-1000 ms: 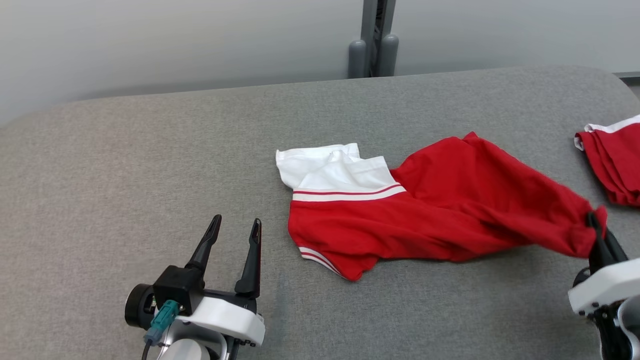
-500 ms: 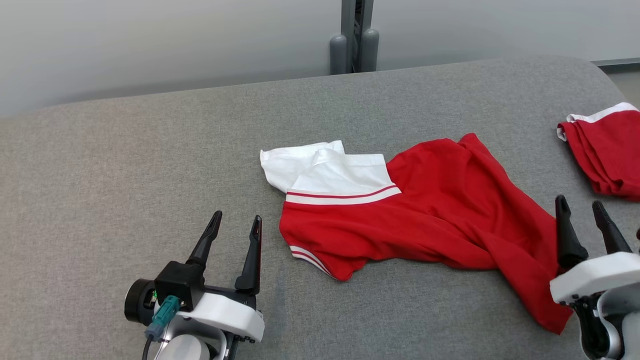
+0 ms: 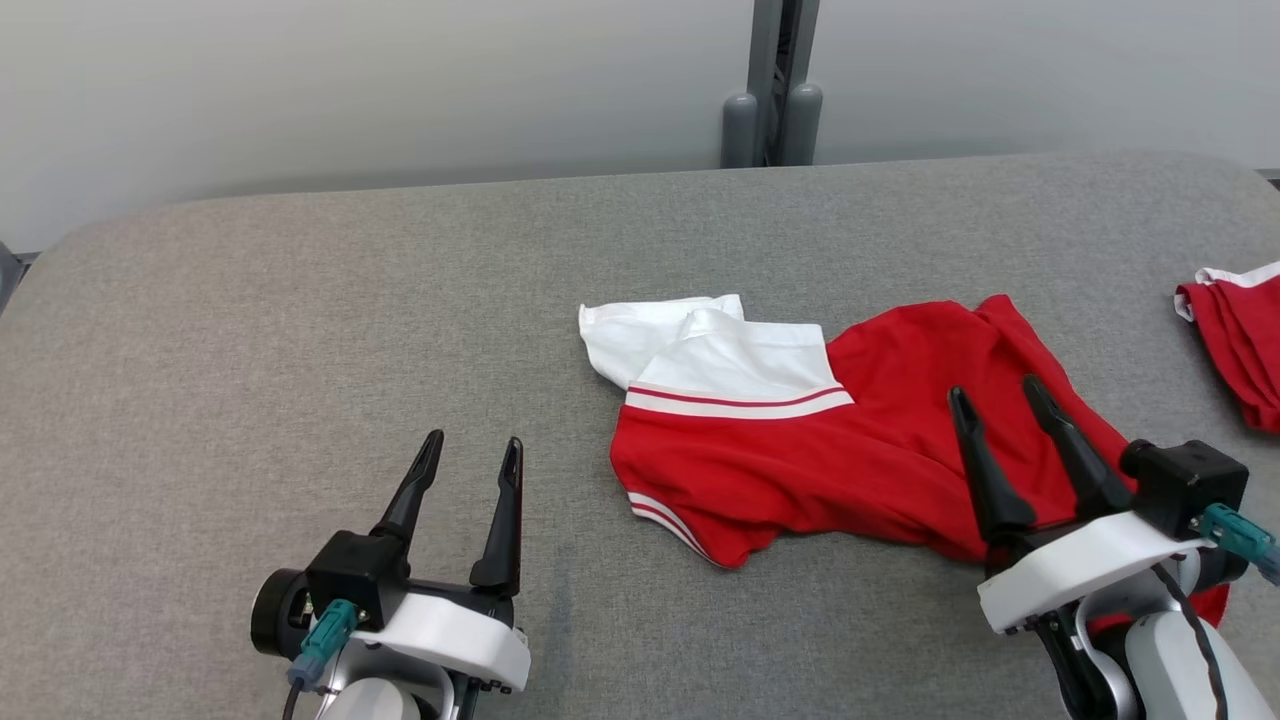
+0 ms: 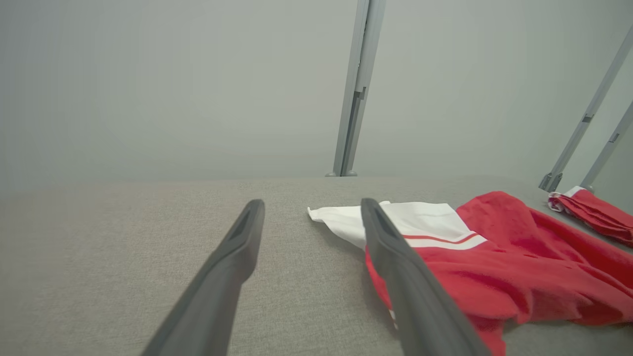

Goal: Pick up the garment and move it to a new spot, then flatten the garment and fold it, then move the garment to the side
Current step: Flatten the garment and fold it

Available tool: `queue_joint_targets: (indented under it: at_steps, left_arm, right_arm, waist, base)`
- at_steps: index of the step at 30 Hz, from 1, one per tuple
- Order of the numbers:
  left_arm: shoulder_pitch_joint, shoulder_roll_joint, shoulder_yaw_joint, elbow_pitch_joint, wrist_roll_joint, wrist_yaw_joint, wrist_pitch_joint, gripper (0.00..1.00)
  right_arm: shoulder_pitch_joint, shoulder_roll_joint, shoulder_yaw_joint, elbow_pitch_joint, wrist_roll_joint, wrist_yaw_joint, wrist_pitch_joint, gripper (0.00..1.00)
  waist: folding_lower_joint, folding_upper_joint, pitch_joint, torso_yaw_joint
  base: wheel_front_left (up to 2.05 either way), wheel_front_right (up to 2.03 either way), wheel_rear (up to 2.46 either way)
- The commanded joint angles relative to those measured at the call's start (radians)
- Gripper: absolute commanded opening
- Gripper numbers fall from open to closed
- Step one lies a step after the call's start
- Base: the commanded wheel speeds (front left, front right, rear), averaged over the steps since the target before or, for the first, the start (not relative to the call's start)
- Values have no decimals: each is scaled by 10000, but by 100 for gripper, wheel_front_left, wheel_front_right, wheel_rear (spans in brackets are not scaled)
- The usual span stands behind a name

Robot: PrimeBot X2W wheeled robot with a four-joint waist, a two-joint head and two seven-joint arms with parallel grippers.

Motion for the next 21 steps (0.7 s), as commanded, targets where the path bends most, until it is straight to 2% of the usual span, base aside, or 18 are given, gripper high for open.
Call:
queue_joint_targets:
  at_steps: [1, 16, 21]
  left_arm:
    - [50, 40, 1, -41, -55, 63, -39, 100]
    - [148, 40, -284, -52, -191, 136, -39, 100]
    - [-63, 39, -506, -42, -252, 153, -40, 100]
  right_arm:
    - [87, -46, 99, 146, 1, -4, -125, 100]
    - [-240, -226, 223, 854, 0, -4, -320, 100]
    - [-634, -245, 202, 1172, -112, -3, 72, 100]
  waist:
    - [0, -1, -14, 134]
    - [0, -1, 153, 744]
    - [0, -1, 386, 1043]
  base:
    - [0, 0, 0]
    - [0, 0, 0]
    - [0, 0, 0]
